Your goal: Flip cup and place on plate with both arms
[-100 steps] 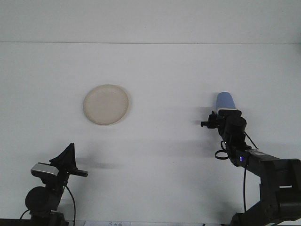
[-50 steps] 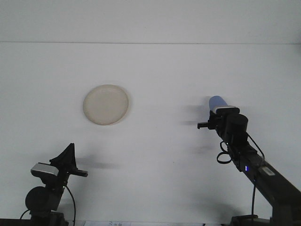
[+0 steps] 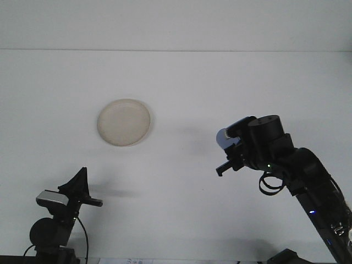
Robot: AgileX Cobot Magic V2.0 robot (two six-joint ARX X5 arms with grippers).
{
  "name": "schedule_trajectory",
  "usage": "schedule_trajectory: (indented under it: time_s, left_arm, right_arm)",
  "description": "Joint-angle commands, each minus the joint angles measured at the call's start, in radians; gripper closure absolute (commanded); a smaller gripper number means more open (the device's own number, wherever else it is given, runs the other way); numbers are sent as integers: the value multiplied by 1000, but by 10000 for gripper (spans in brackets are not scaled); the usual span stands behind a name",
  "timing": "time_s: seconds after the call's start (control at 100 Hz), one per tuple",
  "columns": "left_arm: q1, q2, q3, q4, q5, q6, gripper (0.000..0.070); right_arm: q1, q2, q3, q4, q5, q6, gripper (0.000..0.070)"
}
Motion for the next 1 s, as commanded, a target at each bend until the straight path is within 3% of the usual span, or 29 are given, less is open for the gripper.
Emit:
schedule_trajectory:
  time_s: [0.0,0.36,0.6,0.99]
  left_arm:
    - [0,-1,-19,10,4,-3,688]
    - [0,-1,-19,10,4,-3,688]
    - [0,-1,-19,10,4,-3,688]
    - [0,-1,-19,10,4,-3,688]
  right_arm:
    - [57,35,38,-27,5,-34,697]
    - [285,272,43,-219,6,-37,697]
    - [390,378,44,-211,5,-40,697]
    - [430,463,44,-214,5,-40,697]
